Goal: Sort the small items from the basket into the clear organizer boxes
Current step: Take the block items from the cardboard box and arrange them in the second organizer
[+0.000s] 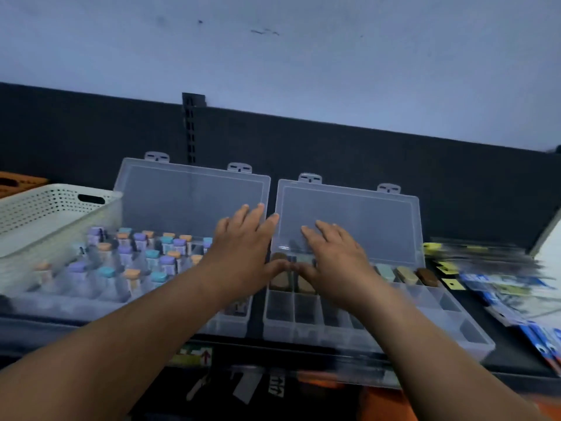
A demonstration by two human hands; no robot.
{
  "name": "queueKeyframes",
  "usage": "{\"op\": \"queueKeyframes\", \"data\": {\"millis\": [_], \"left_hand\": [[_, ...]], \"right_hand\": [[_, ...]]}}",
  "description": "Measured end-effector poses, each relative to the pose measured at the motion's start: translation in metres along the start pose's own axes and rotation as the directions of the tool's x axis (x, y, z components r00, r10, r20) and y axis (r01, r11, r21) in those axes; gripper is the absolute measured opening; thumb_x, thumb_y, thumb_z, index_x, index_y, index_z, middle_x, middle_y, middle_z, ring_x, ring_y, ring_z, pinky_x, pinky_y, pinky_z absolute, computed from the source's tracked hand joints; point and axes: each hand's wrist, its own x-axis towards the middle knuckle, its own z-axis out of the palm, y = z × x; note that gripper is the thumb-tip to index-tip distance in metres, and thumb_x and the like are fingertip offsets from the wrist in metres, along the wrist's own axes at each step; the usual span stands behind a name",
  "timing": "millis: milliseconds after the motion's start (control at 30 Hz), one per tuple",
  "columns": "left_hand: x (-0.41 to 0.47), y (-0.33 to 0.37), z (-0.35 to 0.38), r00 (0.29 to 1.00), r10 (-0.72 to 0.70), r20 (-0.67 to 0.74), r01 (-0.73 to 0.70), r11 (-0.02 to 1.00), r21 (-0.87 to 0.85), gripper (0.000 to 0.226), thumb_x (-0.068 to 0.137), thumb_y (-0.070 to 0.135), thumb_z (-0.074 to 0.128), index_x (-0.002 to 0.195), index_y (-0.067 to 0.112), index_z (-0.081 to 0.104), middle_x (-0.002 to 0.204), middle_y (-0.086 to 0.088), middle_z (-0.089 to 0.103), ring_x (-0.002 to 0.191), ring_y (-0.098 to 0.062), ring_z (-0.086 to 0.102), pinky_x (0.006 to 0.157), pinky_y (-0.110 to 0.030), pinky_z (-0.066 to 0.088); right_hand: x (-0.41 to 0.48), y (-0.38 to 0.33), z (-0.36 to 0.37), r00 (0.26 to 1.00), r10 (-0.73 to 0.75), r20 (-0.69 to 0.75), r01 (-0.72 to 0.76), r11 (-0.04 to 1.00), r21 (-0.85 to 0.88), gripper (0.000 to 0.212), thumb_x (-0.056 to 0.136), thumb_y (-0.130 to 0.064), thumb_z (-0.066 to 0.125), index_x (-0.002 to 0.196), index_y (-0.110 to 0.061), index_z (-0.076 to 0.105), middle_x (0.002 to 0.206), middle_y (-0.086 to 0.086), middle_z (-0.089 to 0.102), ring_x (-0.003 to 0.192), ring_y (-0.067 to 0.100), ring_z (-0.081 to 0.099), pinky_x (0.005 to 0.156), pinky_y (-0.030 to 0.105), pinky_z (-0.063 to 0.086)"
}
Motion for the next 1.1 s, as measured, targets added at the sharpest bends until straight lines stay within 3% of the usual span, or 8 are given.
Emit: {"op": "queueKeyframes", "data": {"millis": [367, 867, 1100], "left_hand": [[-0.107, -0.162, -0.047, 0.972, -0.204, -0.117, 0.215, 0.973, 0.084, 0.09, 0.082, 0.074, 0.035, 0.152, 0.024, 0.009, 0.16, -0.004, 0.007, 0.147, -0.023, 0.003, 0.117, -0.042, 0.011], [-0.273, -0.377, -0.123, 0.878, -0.477, -0.028, 0.477, 0.869, 0.135, 0.089, 0.086, 0.07, 0.039, 0.152, 0.026, -0.001, 0.161, -0.001, -0.005, 0.147, -0.021, -0.008, 0.118, -0.044, 0.0], [-0.314, -0.449, -0.144, 0.828, -0.553, -0.099, 0.561, 0.821, 0.105, 0.089, 0.083, 0.072, 0.038, 0.152, 0.026, 0.002, 0.16, -0.001, 0.002, 0.147, -0.02, 0.0, 0.118, -0.042, 0.006]], "right_hand": [[0.021, -0.179, 0.019, 0.971, -0.237, -0.043, 0.237, 0.971, -0.011, 0.076, 0.093, -0.057, 0.044, 0.154, -0.025, 0.011, 0.162, 0.002, 0.009, 0.148, 0.023, 0.007, 0.12, 0.046, 0.013], [0.02, -0.457, 0.061, 0.861, -0.505, -0.058, 0.508, 0.86, 0.045, 0.075, 0.091, -0.057, 0.048, 0.152, -0.025, 0.017, 0.161, 0.003, 0.013, 0.147, 0.023, 0.01, 0.119, 0.043, 0.015], [0.044, -0.544, 0.063, 0.795, -0.606, -0.041, 0.607, 0.791, 0.072, 0.076, 0.092, -0.055, 0.05, 0.153, -0.025, 0.016, 0.161, 0.001, 0.012, 0.148, 0.02, 0.009, 0.12, 0.042, 0.013]]}}
